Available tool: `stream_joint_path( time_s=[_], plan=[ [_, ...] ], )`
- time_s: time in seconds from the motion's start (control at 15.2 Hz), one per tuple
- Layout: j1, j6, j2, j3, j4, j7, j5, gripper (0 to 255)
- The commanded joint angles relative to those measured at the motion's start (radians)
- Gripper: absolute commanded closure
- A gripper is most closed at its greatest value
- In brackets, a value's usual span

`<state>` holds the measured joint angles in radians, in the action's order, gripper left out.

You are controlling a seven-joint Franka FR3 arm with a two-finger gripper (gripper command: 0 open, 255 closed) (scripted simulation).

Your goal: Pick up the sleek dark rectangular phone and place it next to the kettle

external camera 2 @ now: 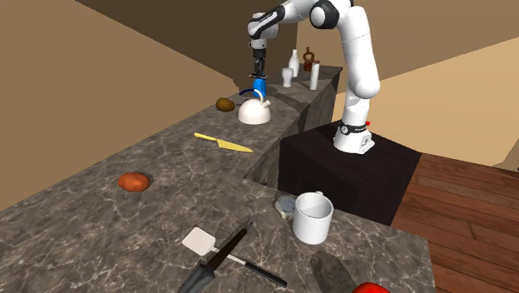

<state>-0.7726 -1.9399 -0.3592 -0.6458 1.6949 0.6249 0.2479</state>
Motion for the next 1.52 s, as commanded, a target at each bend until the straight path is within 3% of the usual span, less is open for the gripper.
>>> stream_joint_path(
  time_s=[0.0,1.45],
  plan=[
    [-0.001,-0.022,-0.009,0.003,0.014,0.005,0.007,255],
    [-0.038,-0.252,-0.150,0.062,0.128,0.074,0.114,255]
  ],
)
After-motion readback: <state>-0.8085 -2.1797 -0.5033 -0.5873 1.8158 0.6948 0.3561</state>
